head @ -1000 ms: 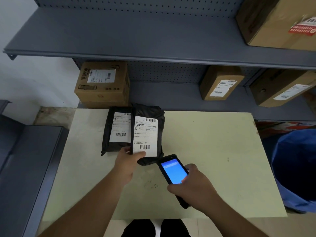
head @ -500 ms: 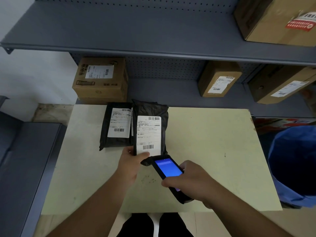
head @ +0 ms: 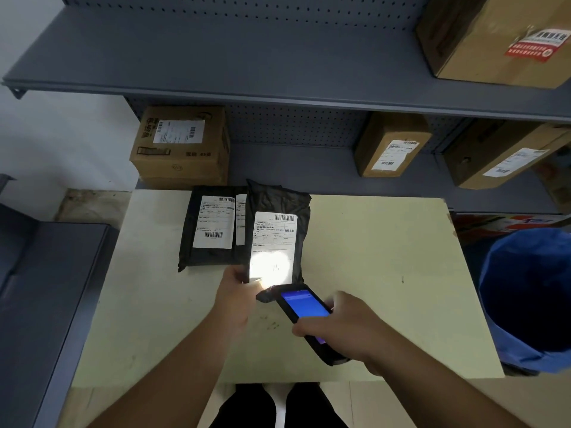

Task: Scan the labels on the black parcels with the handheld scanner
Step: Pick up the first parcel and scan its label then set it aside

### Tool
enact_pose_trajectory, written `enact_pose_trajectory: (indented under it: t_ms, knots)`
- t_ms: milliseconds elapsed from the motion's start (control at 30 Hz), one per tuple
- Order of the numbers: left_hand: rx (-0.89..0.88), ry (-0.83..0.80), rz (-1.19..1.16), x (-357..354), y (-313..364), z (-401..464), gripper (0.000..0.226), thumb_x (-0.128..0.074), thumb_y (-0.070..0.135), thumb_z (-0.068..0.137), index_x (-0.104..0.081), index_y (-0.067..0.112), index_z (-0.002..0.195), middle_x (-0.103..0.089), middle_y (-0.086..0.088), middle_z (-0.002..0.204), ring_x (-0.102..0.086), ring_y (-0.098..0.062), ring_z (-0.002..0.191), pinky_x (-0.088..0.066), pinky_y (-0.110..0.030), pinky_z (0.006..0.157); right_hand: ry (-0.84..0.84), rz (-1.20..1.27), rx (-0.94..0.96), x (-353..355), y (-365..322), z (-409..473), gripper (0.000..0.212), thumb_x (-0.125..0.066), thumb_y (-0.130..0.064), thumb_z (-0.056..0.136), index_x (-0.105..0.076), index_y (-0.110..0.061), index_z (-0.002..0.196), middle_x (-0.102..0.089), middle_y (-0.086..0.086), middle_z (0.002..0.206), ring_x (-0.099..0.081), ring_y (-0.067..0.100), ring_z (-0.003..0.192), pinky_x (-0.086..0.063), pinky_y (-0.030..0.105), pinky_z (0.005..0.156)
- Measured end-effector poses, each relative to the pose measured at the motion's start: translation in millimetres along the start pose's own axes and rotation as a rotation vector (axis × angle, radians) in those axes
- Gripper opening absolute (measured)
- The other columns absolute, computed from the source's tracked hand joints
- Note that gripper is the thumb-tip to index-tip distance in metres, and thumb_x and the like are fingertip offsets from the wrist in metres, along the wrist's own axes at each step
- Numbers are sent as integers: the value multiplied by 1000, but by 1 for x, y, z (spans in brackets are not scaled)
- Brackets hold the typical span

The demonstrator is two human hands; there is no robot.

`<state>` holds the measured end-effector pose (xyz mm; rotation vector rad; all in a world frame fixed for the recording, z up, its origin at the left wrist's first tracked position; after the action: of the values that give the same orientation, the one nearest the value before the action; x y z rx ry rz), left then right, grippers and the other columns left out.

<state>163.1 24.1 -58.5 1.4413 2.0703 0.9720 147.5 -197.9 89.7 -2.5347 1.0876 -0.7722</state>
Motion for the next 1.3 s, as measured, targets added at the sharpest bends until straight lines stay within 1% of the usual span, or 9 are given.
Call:
enact_pose_trajectory:
  t_ms: [167, 367, 567, 733, 867, 1000, 1100, 1233, 1300]
  knots:
    - [0, 0, -24, 2, -3, -1, 62, -86, 9, 65, -59, 2, 121, -79, -15, 112, -79, -39, 94, -63, -44, 73, -15, 12, -9, -3, 3, 0, 48, -88, -37, 72, -61, -18, 106, -68, -3, 81, -62, 13, 67, -47, 24, 59]
    - [-2, -6, -21, 2, -9, 1, 76, -89, 26, 52, -65, 4, 120, -81, -13, 109, -80, -37, 93, -62, -44, 74, -15, 22, -16, -6, 7, 1, 47, -87, -38, 72, -61, -19, 106, -71, -3, 81, -63, 12, 67, -47, 24, 59]
    - [-5, -51, -13, -7, -11, 2, 60, -88, 17, 62, -71, 6, 119, -83, -8, 110, -81, -30, 99, -63, -53, 92, 4, 54, -18, 2, 15, 1, 45, -87, -39, 73, -62, -19, 105, -71, -3, 80, -63, 11, 65, -47, 22, 57]
    - [26, -54, -14, -24, -13, -1, 44, -86, 6, 72, -73, 8, 114, -83, -8, 108, -80, -30, 100, -61, -54, 97, 39, 90, -28, 16, 27, 4, 45, -87, -39, 72, -62, -18, 104, -72, -4, 77, -63, 12, 64, -46, 23, 57]
    - [76, -19, -67, -42, -14, -5, 45, -84, 0, 78, -62, 7, 117, -80, -11, 111, -78, -30, 100, -61, -49, 95, 50, 121, -37, 29, 40, 8, 45, -86, -38, 73, -62, -20, 106, -72, -3, 79, -62, 13, 64, -46, 23, 58]
    - [105, -39, -88, -67, -15, -7, 38, -80, -3, 82, -61, 9, 112, -79, -9, 107, -78, -26, 95, -58, -34, 77, 68, 153, -44, 45, 53, 12, 45, -86, -38, 73, -60, -22, 106, -73, -2, 80, -63, 12, 66, -46, 23, 58]
    - [117, -40, -73, -86, -16, -5, 48, -84, 1, 80, -60, 8, 120, -79, -9, 109, -76, -26, 98, -57, -36, 84, 80, 173, -56, 57, 64, 15, 45, -86, -38, 73, -59, -24, 107, -74, -1, 82, -64, 12, 68, -47, 24, 59]
    - [130, -54, -53, -114, -21, 2, 49, -84, 1, 80, -64, 6, 124, -79, -8, 115, -77, -21, 101, -55, -28, 78, 92, 202, -73, 73, 82, 18, 46, -86, -38, 72, -57, -26, 106, -75, 0, 84, -65, 12, 67, -50, 24, 59]
    - [141, -63, -30, -127, -22, 3, 46, -85, 2, 80, -66, 6, 121, -79, -9, 115, -77, -23, 102, -56, -31, 83, 97, 217, -81, 81, 91, 19, 46, -86, -38, 72, -56, -27, 105, -75, 1, 85, -65, 12, 66, -50, 24, 59]
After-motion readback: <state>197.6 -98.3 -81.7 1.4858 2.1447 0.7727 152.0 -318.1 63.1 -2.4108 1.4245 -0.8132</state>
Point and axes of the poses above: each hand's wrist, its own z-axis towards the middle knuckle, its own x-axis out of the back of the hand, y = z × x, the point moved 9 cm from there along z, towards the middle knuckle
